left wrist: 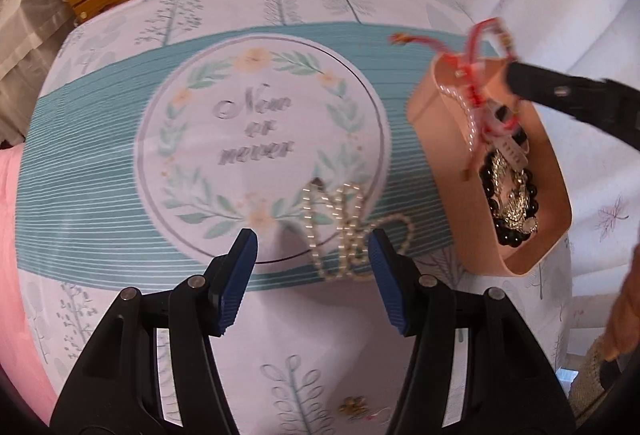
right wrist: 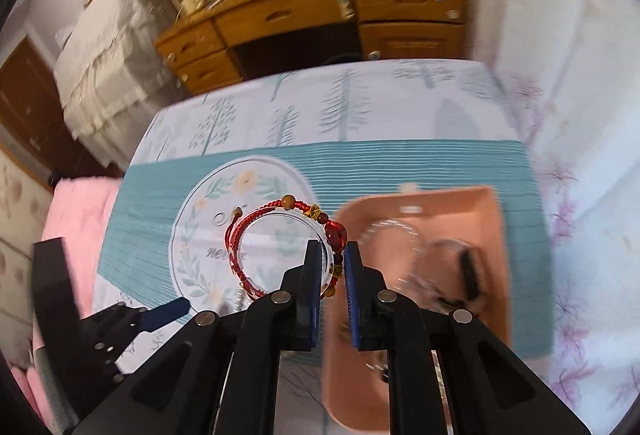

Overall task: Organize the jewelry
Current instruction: 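Carry the red bracelet into the box with the right tool while the left closes on the pearl necklace, then carry the pearl necklace into the box with the left tool and open both tools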

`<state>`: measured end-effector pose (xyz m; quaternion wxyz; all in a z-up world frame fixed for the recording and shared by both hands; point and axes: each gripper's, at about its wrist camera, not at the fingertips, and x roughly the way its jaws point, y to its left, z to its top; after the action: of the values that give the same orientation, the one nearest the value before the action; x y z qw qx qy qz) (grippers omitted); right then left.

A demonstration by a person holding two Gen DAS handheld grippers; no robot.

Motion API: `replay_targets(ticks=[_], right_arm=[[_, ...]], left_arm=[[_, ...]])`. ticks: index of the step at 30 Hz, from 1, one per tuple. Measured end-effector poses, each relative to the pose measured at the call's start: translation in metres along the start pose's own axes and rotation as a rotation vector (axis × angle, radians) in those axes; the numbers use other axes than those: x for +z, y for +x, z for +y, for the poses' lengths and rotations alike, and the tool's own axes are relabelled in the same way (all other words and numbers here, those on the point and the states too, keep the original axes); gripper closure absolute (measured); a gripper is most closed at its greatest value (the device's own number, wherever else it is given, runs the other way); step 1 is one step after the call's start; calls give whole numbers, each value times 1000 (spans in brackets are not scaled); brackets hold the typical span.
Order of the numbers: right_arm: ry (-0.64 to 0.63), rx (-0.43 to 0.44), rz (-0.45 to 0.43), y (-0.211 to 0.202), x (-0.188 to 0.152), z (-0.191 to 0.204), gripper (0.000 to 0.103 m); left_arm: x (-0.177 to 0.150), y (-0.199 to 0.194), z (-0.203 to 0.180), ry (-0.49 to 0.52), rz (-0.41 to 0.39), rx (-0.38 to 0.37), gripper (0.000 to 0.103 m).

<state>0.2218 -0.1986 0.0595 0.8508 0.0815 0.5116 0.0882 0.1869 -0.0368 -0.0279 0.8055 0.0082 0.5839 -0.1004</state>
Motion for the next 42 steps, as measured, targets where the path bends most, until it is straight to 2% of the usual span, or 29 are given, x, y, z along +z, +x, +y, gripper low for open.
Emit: replay_targets(ticks=[6,12,15,17,19,25,27,29,30,34,37,42], right_arm=[[67,-19,4,-22,-19,-50,92],[99,-22,33,-18,-37,-79,92],[113,-22,44,-14,-43,-87,92],[116,-23,48,-10,-43,-88,92],[122,-19,52,-7,-44,-88,92],[124,-8,60,-2,-46,-87,92],[129,-5,60,-3,-47,-87,92],[131,-2,60,-4,-48,-87,92],[133,1,60,-5,-48,-87,92],[131,8,56,-10,-51,-86,92],[114,5,53,-14,-54,-84,92],[56,-51,62,-16,-61,-78,92]], left_arm=[[5,24,-20,11,53,7,48],[8,36,-31,30,52,54,52],[10,37,-34,38,43,75,61],[11,36,-36,47,42,78,75],[11,35,-39,58,46,80,83],[11,31,-35,49,77,75,84],[10,29,-34,41,70,72,93],[8,27,-30,16,71,31,96],[8,23,-27,-5,60,9,96],[10,-5,-22,-22,-14,1,96],[15,-39,-27,-17,-83,-34,96],[31,-87,-48,27,-182,-97,96]])
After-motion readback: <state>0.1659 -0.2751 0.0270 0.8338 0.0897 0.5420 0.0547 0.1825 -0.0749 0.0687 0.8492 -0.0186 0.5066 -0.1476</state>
